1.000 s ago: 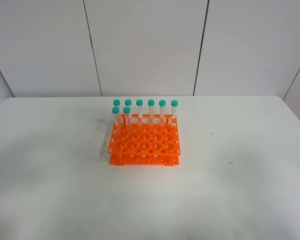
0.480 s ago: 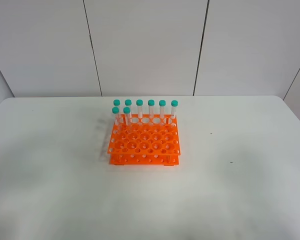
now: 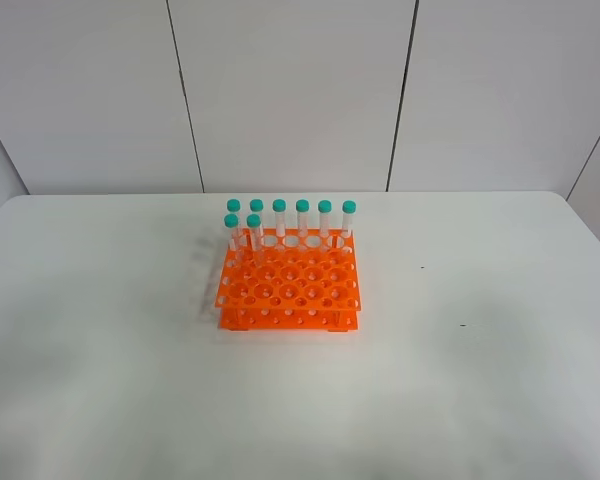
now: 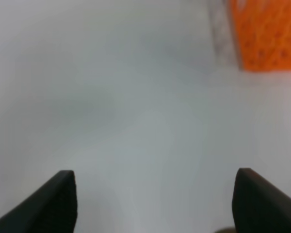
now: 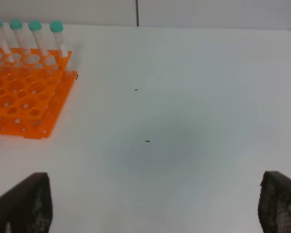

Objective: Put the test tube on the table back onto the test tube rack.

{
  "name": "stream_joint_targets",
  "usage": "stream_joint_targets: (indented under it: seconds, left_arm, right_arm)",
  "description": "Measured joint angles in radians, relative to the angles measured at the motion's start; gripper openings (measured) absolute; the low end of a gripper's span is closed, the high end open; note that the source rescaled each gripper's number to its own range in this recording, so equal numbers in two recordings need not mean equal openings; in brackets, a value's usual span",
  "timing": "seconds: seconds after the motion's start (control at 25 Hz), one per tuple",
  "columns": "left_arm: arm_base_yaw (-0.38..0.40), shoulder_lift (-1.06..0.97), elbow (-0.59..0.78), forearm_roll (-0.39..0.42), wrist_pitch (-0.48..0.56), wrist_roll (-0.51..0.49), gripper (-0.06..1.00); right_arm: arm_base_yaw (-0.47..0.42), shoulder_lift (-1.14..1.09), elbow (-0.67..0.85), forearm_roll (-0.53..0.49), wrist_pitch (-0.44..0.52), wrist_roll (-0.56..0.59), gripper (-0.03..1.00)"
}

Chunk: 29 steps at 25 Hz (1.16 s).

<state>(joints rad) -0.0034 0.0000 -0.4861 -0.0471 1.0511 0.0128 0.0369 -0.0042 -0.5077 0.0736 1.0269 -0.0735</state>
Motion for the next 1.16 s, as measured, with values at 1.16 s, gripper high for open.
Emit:
stream_joint_targets:
  seconds: [1.16]
  left_arm:
    - [0.000,-0.006,0.000,0.000,0.000,0.026,0.95]
  right_arm:
    - [0.000,0.000,0.000,0.003,0.000,0.000,0.92]
